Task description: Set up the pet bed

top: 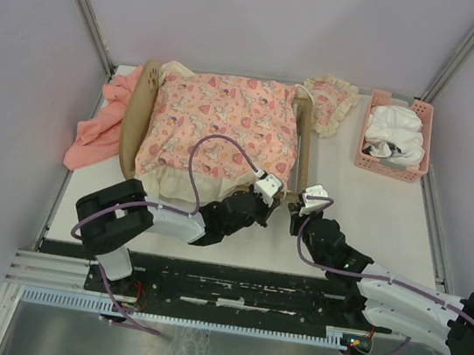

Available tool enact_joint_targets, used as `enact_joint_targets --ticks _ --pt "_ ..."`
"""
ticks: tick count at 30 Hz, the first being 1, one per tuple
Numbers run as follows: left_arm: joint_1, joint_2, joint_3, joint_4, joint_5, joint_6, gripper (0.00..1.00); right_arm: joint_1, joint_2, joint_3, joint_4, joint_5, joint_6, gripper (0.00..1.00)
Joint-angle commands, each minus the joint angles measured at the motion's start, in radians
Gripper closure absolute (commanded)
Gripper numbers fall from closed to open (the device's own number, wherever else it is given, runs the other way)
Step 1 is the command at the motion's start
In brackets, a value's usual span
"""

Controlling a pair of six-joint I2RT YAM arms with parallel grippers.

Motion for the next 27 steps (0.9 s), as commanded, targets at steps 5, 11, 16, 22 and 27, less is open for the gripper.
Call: enact_joint_targets --ticks 5,11,16,22,27 --pt "-0.001 -0.078 -0.023 0.115 0.068 0.004 0.97 -0.018 -0.050 0.041 0.032 -0.036 -0.179 0.98" --pt "-0.001 -0.097 -0.049 0.122 0.110 -0.017 0.97 -0.051 -0.074 0.021 0.068 -0.164 -0.251 0.98" --pt "-0.002 -0.098 -0.053 0.133 0.137 -0.027 0.97 -0.079 -0.047 0.044 0.082 -0.275 -0.310 0.98" --pt "-0.001 -0.111 -0.066 0.146 0.135 -0.024 0.97 -0.110 -0.011 0.057 0.100 -0.299 -0.327 0.98" --pt "-0.001 -0.113 -0.070 0.152 0.149 -0.016 0.97 -0.137 0.019 0.034 0.170 -0.342 -0.337 0.98"
